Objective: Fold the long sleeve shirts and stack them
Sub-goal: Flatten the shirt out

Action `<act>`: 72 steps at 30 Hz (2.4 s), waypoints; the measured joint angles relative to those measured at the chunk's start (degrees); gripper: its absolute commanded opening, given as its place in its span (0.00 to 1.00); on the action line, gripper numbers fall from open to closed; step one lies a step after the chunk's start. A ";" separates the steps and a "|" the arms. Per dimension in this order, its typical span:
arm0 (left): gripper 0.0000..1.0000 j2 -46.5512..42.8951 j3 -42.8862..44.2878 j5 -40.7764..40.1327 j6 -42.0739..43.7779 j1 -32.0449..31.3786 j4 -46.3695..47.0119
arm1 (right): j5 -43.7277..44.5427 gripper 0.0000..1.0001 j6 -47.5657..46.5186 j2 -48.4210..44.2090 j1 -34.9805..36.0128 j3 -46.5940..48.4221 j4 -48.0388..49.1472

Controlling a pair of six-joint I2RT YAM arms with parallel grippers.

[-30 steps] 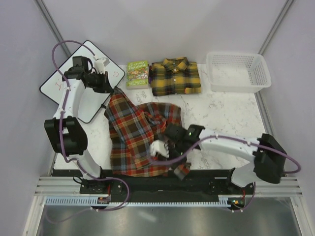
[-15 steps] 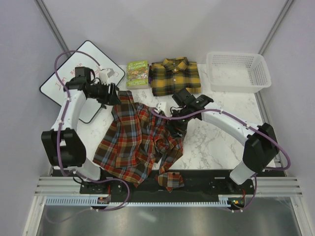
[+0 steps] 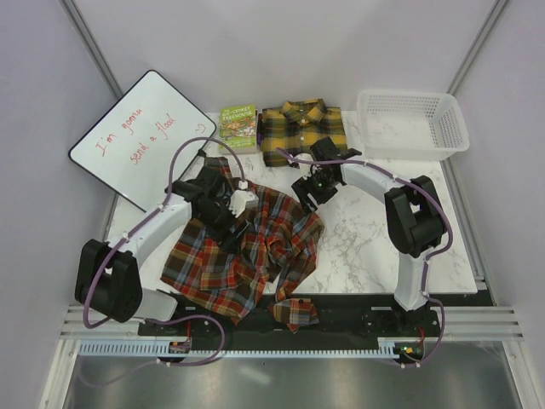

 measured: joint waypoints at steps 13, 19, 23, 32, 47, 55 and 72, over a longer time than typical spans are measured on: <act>0.56 7.58 -0.70 -4.94 -2.95 -4.35 4.76 | -19.85 0.75 6.69 2.32 -2.14 0.11 1.18; 0.02 6.43 -2.23 -7.65 -4.02 -3.93 5.16 | -21.94 0.70 10.10 5.25 -2.45 4.33 3.23; 0.02 3.02 -1.38 -8.55 -3.78 0.07 3.96 | -21.75 0.30 10.91 9.77 -2.12 8.17 5.07; 0.02 1.01 8.90 -9.86 -1.75 15.45 1.25 | -21.55 0.00 9.99 6.51 -7.67 5.68 4.02; 0.02 1.49 18.58 -8.37 0.66 28.70 2.47 | -11.37 0.11 -7.87 -31.54 1.40 -16.74 -6.36; 0.02 -5.14 8.52 -8.72 6.29 30.58 -0.11 | -6.60 0.77 -11.13 -30.71 29.94 -23.47 -11.32; 0.02 -5.90 7.13 -8.72 7.52 31.06 -0.09 | -11.28 0.70 -2.71 -3.87 5.14 5.22 -6.78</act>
